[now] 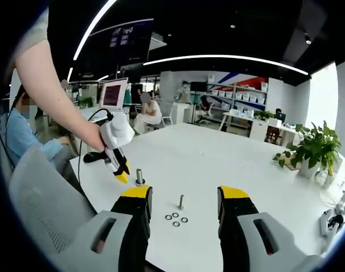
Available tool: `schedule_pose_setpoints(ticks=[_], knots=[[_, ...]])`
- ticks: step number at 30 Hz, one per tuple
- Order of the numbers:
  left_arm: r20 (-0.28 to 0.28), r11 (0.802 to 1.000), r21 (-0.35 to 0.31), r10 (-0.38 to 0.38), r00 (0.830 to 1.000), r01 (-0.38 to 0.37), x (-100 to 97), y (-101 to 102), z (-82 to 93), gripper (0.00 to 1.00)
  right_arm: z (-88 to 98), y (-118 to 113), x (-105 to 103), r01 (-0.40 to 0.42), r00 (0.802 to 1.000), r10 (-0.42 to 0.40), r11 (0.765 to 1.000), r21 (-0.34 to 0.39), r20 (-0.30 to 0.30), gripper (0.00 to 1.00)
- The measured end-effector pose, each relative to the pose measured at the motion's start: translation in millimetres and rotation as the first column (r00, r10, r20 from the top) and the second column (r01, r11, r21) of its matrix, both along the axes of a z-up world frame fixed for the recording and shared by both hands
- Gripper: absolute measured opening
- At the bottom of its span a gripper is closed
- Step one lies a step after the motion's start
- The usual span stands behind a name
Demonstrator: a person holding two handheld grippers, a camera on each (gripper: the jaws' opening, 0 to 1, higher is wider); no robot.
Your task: Place the washer onto the threaded stud by aligning its center hole with the stud, sliding it down to the base, and recovering from edge contact or off-axis alignment until the washer reaches the visible bottom stop.
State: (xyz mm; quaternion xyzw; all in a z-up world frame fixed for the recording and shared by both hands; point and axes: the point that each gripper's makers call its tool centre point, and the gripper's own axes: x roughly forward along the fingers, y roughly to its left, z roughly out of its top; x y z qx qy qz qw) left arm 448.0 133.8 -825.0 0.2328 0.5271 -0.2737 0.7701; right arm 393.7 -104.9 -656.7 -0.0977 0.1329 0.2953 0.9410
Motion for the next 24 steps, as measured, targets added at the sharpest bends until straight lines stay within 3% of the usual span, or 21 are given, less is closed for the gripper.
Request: schedule_pose_setpoints(ticks=[24], knots=[[-0.03, 1.0, 0.001, 0.016, 0.999, -0.016, 1.7, -6.7, -19.5, 0.22, -0.5, -2.4, 1.3, 0.009, 1.0, -0.009, 1.0, 0.001, -0.003, 0.48]])
